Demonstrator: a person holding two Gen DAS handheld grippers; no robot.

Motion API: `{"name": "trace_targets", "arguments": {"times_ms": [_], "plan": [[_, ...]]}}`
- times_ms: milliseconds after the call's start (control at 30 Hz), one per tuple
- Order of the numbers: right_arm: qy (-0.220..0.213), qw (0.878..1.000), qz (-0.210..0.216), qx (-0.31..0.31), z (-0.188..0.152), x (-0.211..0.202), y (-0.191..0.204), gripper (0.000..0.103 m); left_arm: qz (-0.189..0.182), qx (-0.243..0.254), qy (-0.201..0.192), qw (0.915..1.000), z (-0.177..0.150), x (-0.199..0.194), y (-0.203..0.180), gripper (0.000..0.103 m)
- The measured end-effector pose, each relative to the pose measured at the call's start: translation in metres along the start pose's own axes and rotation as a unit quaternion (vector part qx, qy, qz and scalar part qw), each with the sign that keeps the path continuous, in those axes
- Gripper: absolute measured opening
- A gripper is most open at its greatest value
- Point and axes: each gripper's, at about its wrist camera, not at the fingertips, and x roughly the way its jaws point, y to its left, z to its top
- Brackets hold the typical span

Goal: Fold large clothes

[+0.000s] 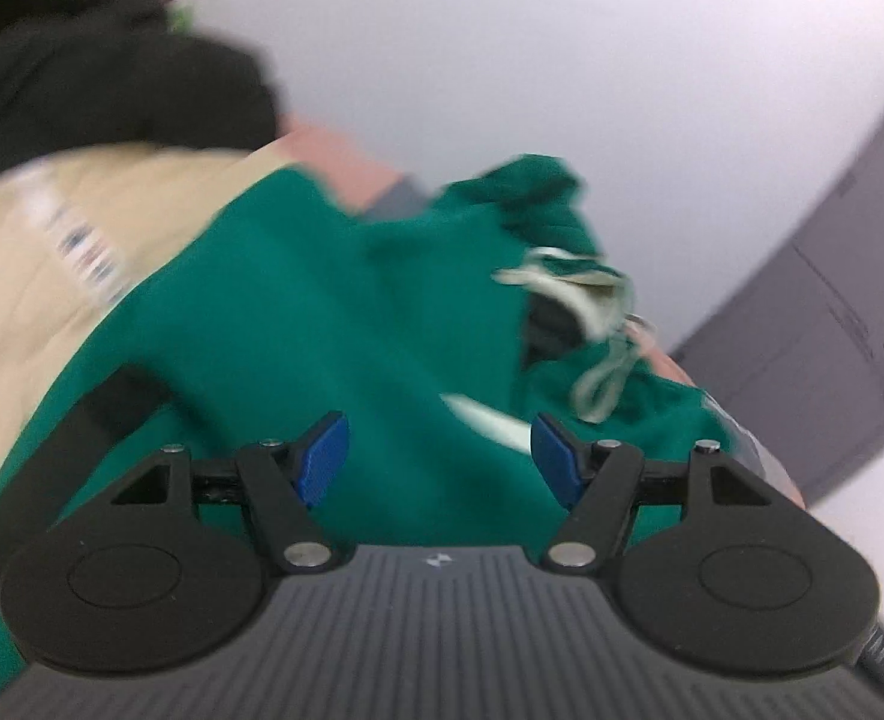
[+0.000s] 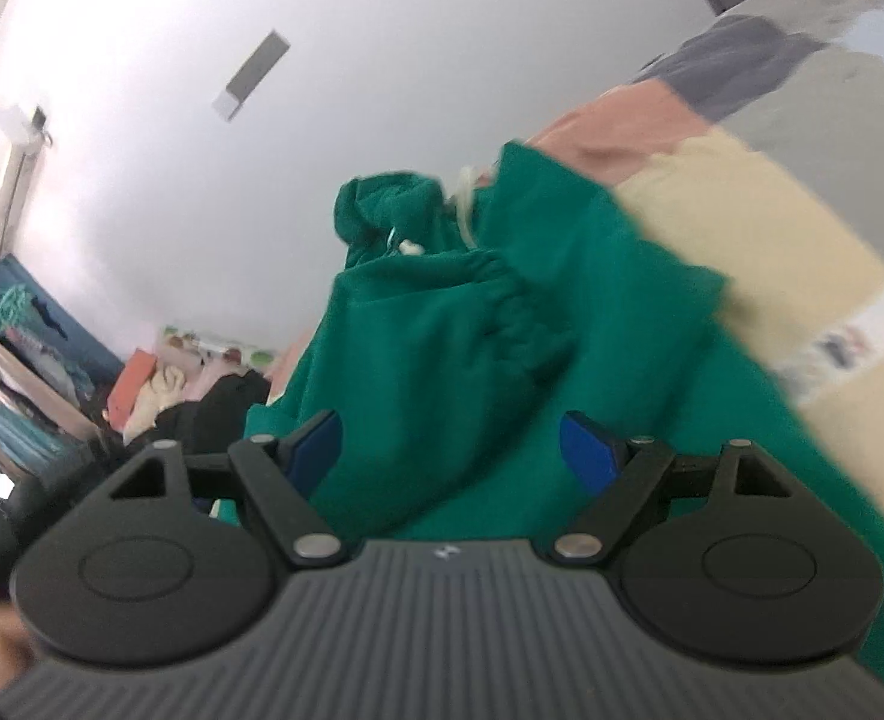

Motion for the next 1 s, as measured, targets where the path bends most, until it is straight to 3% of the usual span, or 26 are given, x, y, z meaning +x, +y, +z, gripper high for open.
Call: {"name": "trace_targets", "arguments": {"times_ms": [133,233,400,533,767,800,867,1000], "plan": [[0.018,0.999,-0.01,0.035,0.006,0.025,-0.008,0.081,-0.005,-0.029,0.011,0.9995,-0.007,0.019,0.043,0.072],[0.015,0.997,-0.028,0.073,0.006,0.036,-0.023,0.081,-0.033,-0.041,0.013,0.9985,-0.012,0.032,0.061,0.072],[-0.028,0.991,-0.021,0.13,0.005,0.046,-0.04,0.08,-0.087,-0.113,0.003,0.9899,-0.011,0.051,0.084,0.07],[-0.03,0.991,-0.049,0.119,0.003,0.065,-0.04,0.076,-0.11,-0.152,-0.003,0.9823,-0.007,0.062,0.099,0.055],[-0.037,0.993,-0.059,0.097,0.0,0.08,-0.036,0.077,-0.124,-0.143,-0.015,0.9817,0.003,0.06,0.103,0.018],[-0.039,0.993,-0.058,0.093,0.0,0.079,-0.035,0.074,-0.127,-0.14,-0.021,0.9817,0.004,0.057,0.103,0.017],[-0.04,0.994,-0.063,0.075,0.0,0.077,-0.03,0.053,-0.133,-0.144,-0.029,0.9801,0.008,0.053,0.102,0.014],[-0.056,0.996,-0.069,0.025,-0.001,0.068,-0.013,0.038,-0.134,-0.15,-0.05,0.9784,0.013,0.041,0.106,0.013]]}}
